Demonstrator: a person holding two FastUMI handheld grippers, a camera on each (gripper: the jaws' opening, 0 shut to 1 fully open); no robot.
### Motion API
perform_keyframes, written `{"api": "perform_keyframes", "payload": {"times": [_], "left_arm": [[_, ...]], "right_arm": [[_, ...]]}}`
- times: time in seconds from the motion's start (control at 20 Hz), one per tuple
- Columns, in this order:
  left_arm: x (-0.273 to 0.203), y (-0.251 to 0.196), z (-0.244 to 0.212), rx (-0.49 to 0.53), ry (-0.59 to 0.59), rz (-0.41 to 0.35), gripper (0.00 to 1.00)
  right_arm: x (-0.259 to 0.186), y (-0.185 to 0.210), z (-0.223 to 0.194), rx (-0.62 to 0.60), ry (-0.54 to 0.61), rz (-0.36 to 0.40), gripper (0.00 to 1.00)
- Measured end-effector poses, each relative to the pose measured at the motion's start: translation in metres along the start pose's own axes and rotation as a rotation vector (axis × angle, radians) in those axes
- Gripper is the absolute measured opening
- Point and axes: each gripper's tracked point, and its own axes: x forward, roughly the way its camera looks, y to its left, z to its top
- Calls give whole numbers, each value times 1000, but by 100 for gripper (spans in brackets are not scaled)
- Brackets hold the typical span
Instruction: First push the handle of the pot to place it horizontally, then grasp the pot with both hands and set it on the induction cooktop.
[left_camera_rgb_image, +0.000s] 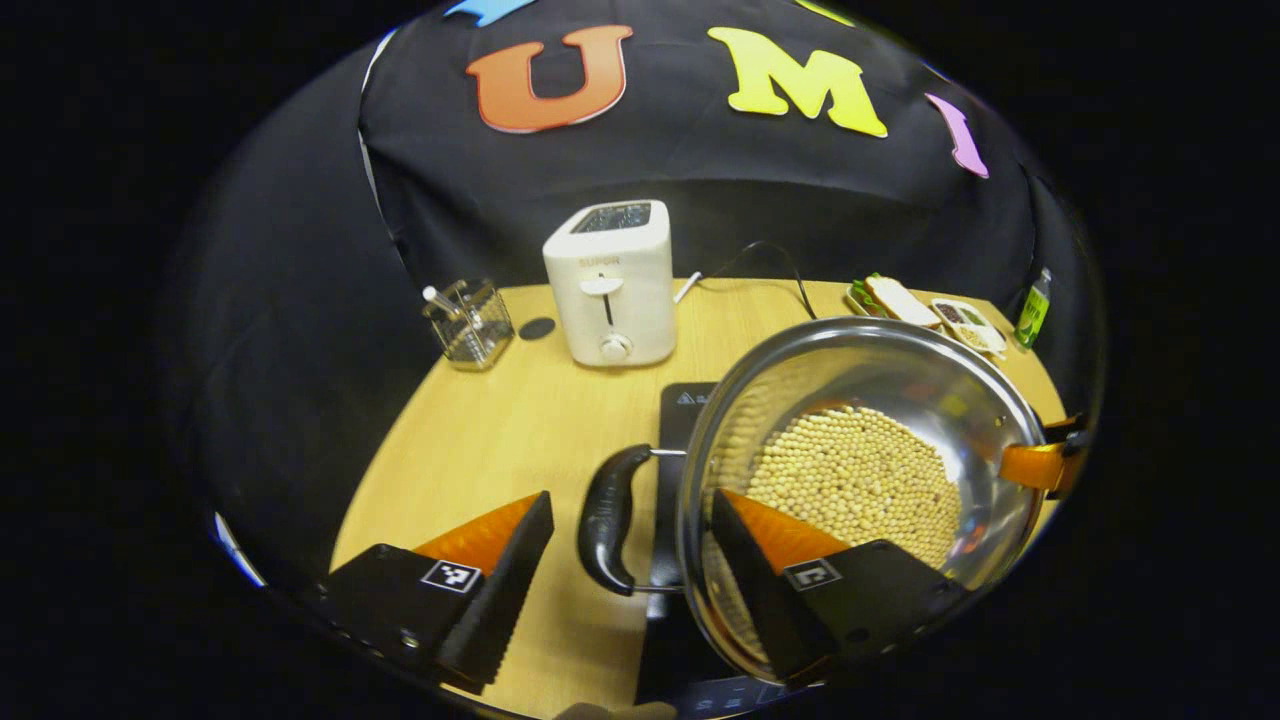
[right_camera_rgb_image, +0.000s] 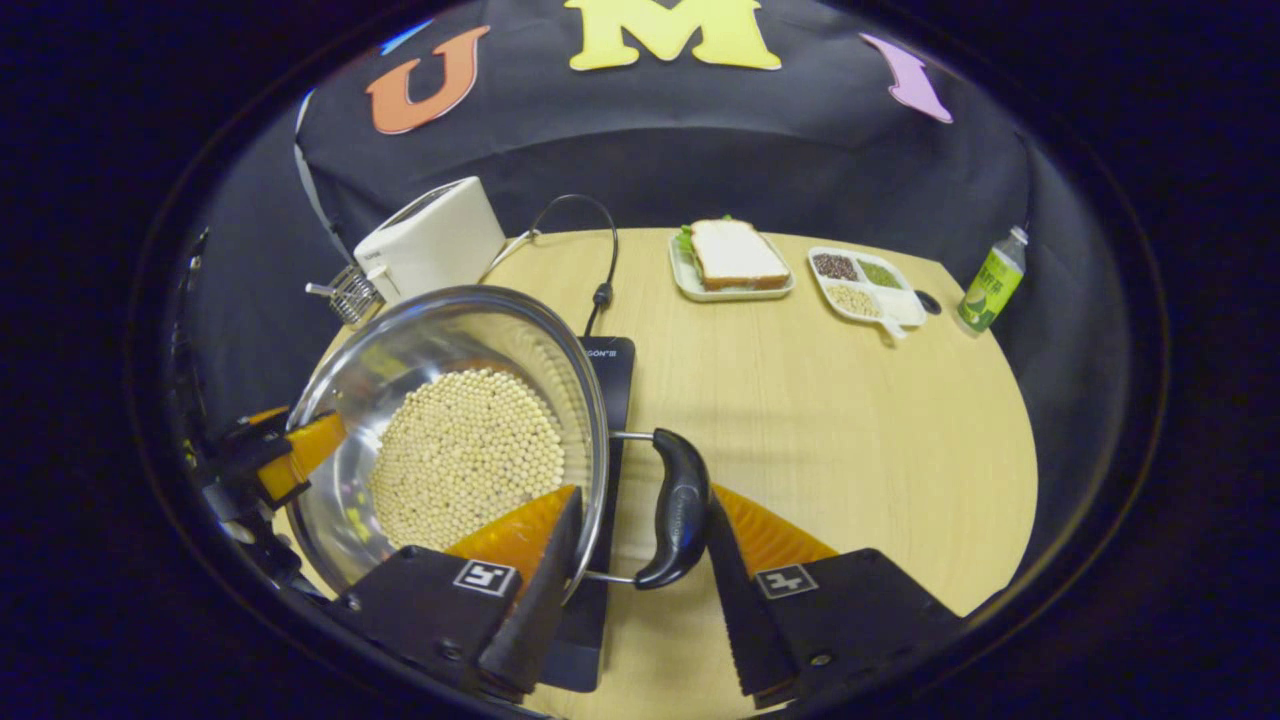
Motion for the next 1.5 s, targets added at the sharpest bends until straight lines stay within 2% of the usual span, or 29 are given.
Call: {"api": "perform_keyframes", "payload": {"times": [0.05, 0.1, 0.25, 0.3, 0.35, 0.6, 0.7, 0.8, 0.85, 0.9, 1.0, 1.25, 1.3, 1.45, 1.5], "left_arm": [[-7, 1, 7, 22, -28, 9, 98], [-12, 4, 14, 43, -60, 26, 97], [-25, 9, 24, 61, -109, 62, 97], [-29, 12, 26, 65, -122, 77, 97], [-34, 14, 30, 62, -135, 86, 97], [-70, 10, 38, 45, -191, 103, 97], [-85, 3, 43, 46, -217, 102, 97], [-104, -10, 51, 39, -249, 88, 96], [-114, -19, 56, 32, -262, 73, 100], [-124, -28, 60, 30, -274, 60, 97], [-149, -49, 73, 27, -319, 36, 96], [-227, -109, 121, 17, -445, -69, 96], [-244, -116, 130, 14, -472, -76, 96], [-291, -149, 152, -28, -520, -103, 96], [-306, -158, 158, -43, -535, -108, 96]], "right_arm": [[-4, 0, 1, -2, -22, 7, 87], [-6, 0, 1, 2, -39, 11, 88], [-14, 0, -1, 14, -51, 25, 89], [-17, -1, -1, 15, -59, 29, 86], [-22, -2, 2, 12, -72, 31, 89], [-52, -17, 16, -47, -160, 3, 90], [-66, -24, 22, -58, -192, -6, 85], [-83, -31, 25, -50, -221, 8, 87], [-93, -32, 25, -44, -232, 23, 88], [-105, -39, 26, -43, -247, 26, 87], [-131, -52, 31, -54, -292, 22, 84], [-209, -88, 47, -89, -422, 15, 85], [-227, -97, 51, -96, -456, 10, 87], [-275, -125, 62, -94, -536, -10, 100], [-290, -134, 64, -90, -556, -11, 99]]}}
